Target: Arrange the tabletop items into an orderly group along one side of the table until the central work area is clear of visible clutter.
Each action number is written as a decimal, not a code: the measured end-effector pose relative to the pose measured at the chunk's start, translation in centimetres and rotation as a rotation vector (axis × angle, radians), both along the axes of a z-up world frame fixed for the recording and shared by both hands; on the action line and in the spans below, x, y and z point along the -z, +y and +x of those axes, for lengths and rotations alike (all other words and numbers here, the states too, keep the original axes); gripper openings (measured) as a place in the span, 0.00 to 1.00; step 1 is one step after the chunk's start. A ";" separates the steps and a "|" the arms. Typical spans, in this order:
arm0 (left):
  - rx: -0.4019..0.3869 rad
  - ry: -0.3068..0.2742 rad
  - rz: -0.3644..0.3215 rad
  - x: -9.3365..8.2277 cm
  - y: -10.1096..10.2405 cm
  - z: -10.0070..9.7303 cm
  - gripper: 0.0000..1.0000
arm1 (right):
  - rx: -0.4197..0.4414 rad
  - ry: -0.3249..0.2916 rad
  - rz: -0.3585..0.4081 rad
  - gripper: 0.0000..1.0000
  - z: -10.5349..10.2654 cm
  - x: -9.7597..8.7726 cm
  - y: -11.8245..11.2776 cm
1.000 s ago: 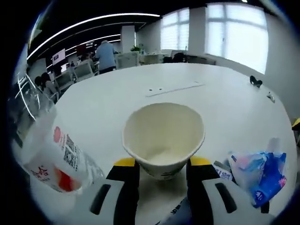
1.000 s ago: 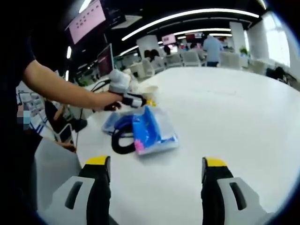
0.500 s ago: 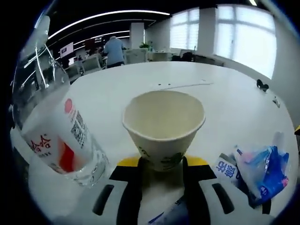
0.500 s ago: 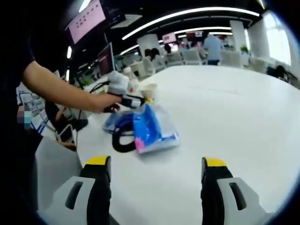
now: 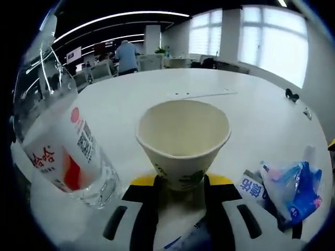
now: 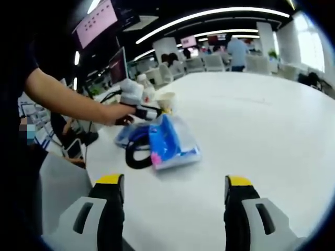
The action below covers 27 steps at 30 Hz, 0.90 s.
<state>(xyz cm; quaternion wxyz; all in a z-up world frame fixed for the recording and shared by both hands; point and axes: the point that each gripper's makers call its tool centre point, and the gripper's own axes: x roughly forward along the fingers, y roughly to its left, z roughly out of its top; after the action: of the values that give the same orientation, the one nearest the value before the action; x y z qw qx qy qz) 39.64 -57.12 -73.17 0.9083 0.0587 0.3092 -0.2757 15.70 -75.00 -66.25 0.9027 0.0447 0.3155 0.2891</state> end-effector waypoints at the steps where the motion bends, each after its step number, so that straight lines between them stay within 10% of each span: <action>1: 0.006 0.003 0.001 0.0 0.0 -0.1 0.36 | -0.002 0.001 -0.002 0.76 0.0 0.0 0.0; 27: 0.071 -0.007 0.010 -2.4 0.2 -3.1 0.38 | -0.042 -0.017 0.016 0.70 0.8 -1.0 1.8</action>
<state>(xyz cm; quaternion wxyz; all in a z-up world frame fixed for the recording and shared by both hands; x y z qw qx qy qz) 36.50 -56.93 -70.80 0.8986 0.0753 0.3053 -0.3061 16.49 -73.21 -65.27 0.8987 0.0431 0.3066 0.3108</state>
